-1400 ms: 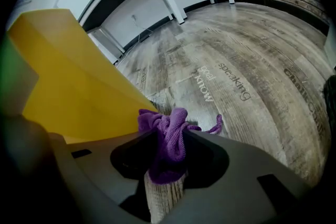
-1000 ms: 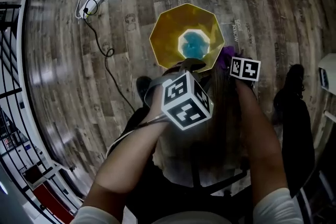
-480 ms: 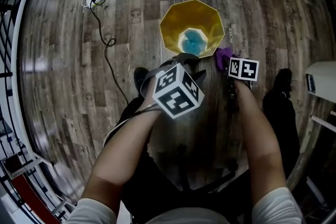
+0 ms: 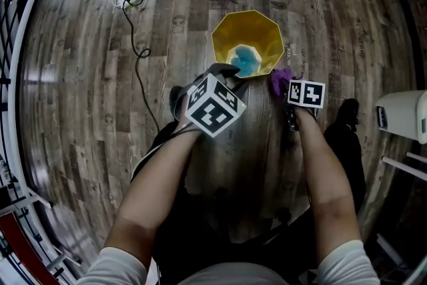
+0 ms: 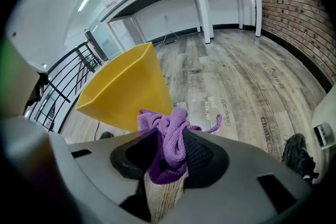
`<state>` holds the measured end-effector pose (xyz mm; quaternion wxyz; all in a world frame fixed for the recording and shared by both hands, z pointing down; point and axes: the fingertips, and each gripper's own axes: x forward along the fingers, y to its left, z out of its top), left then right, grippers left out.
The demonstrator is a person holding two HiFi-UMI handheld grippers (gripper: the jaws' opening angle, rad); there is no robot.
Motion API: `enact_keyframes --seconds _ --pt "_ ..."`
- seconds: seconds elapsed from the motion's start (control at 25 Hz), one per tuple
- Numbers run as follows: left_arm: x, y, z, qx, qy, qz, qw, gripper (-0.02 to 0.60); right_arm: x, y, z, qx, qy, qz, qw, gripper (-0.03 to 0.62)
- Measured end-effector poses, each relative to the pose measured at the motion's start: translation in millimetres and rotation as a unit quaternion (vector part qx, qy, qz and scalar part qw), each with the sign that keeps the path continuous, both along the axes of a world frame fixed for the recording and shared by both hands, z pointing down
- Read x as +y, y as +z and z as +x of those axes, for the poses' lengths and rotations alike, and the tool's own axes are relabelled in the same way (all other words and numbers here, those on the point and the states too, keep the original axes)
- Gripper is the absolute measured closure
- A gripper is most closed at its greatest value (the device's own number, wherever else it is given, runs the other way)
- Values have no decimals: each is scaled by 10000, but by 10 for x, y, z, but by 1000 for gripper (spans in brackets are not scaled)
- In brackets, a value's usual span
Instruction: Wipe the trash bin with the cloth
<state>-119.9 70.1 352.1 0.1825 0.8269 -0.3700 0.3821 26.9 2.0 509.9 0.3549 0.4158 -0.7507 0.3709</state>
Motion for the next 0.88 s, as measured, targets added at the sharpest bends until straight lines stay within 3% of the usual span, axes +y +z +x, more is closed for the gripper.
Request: enact_keyframes --seconds 0.6,0.88 --pt "358 -503 -301 407 -860 17 9955 500 152 -782 107 99 -201 442 9988 450" --pt "545 -917 -387 713 -1158 222 9905 549 267 -1173 120 87 -226 617 9978 450"
